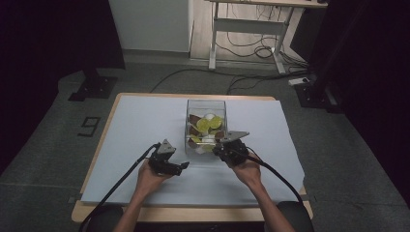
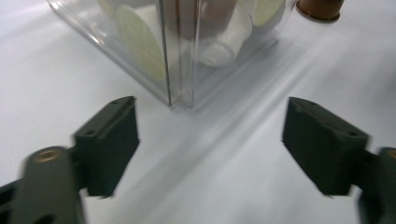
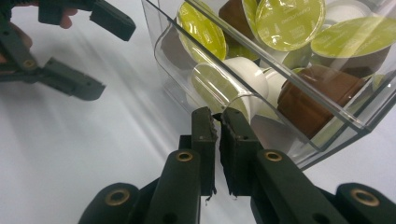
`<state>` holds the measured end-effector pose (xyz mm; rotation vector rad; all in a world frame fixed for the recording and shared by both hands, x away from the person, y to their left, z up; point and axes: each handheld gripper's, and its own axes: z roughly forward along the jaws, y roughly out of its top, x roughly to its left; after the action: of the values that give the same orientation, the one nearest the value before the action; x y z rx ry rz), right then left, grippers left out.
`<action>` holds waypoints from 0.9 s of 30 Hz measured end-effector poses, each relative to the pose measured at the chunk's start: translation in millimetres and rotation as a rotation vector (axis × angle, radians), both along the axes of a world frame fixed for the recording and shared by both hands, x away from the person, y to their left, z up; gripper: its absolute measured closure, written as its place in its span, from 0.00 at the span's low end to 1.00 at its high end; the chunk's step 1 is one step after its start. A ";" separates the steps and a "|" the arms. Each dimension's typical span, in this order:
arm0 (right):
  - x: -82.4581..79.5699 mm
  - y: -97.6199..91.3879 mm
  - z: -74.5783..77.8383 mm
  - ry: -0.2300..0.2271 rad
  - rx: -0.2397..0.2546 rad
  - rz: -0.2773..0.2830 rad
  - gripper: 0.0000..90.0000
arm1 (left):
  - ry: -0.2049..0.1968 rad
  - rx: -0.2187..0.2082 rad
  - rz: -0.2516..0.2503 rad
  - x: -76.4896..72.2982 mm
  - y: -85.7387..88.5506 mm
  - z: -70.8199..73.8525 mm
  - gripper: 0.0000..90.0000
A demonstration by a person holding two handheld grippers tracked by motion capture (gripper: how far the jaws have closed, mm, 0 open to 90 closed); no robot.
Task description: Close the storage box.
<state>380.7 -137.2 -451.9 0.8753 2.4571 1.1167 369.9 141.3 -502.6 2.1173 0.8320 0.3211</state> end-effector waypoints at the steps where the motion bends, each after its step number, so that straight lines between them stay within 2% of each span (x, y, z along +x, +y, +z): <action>1: 1.1 0.4 -0.3 0.000 -0.001 -0.001 0.92 | 0.004 0.006 0.000 0.1 0.6 -0.8 0.16; 8: 7.9 3.9 -2.2 -0.002 -0.009 -0.026 0.92 | 0.020 0.025 0.004 -0.1 3.1 -5.3 0.15; 17: 16.4 3.2 -3.4 0.015 0.017 -0.048 0.92 | 0.063 0.062 0.003 -1.5 12.8 -14.8 0.02; 27: 23.8 6.1 -3.9 -0.007 0.008 -0.075 0.92 | 0.061 0.088 -0.002 -4.2 20.4 -19.4 0.01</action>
<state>404.6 -131.0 -455.8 0.9563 2.3946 1.1029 365.8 161.8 -522.1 2.2186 0.8653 0.2988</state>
